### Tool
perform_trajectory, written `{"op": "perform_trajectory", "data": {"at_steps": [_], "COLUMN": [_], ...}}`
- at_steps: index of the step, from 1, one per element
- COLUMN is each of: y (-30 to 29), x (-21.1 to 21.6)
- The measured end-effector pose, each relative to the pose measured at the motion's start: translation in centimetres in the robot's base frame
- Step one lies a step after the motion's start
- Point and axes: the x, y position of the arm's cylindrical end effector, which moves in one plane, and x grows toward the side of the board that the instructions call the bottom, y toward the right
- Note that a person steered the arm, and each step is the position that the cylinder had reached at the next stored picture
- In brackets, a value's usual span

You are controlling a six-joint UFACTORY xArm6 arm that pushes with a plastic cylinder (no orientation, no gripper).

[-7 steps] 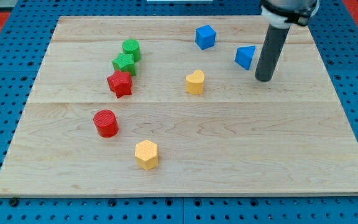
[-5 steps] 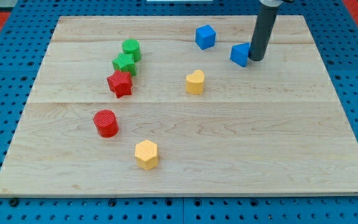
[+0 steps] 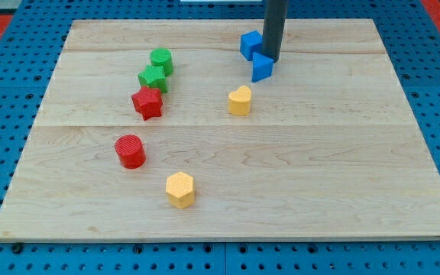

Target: Slide the blue triangle above the yellow heart

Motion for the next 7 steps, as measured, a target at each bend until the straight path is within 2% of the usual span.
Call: {"op": "perform_trajectory", "data": {"at_steps": [3, 4, 7], "y": [1.6, 1.4, -3.4], "x": [3.8, 3.9, 3.6]}}
